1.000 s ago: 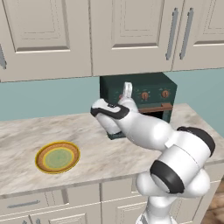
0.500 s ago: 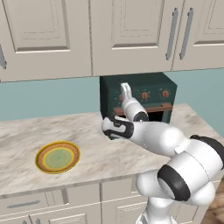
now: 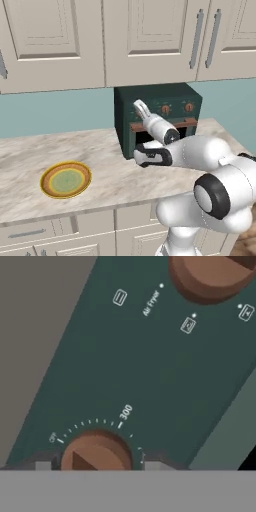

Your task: Pull the toaster oven rack outwards. Pick up the baguette from the plate and place it on the toaster oven rack. Close the toaster oven door fully and set the temperature to the lowest setting.

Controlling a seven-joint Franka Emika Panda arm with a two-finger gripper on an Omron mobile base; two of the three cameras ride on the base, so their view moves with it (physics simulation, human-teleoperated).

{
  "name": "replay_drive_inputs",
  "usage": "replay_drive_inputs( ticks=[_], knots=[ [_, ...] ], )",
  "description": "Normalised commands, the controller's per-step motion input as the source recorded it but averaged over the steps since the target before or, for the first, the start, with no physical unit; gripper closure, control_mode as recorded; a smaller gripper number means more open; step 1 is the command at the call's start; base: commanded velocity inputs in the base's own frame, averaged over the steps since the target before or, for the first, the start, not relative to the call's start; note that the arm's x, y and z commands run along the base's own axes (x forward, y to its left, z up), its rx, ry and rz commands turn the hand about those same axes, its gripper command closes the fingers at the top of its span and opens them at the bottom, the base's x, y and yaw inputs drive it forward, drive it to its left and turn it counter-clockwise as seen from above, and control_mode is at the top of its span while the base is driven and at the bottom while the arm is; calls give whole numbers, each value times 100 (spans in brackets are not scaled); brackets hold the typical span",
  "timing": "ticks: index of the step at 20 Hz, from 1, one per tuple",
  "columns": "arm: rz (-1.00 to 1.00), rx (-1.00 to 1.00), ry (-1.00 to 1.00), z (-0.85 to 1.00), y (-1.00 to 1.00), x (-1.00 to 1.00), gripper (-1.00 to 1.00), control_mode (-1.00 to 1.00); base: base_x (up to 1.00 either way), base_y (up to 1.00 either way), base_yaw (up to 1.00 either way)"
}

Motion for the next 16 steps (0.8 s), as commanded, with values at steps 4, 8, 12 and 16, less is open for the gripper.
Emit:
replay_drive_inputs(
  ticks=[4,8,12,16],
  knots=[
    [19,-73,-4,-3,0,0,100,-100,0,0,0],
    [11,-82,0,-6,3,0,100,-100,0,0,0],
    [9,-84,0,-53,14,0,100,-100,0,0,0],
    [13,-83,-9,-77,9,1,100,-100,0,0,0]
  ],
)
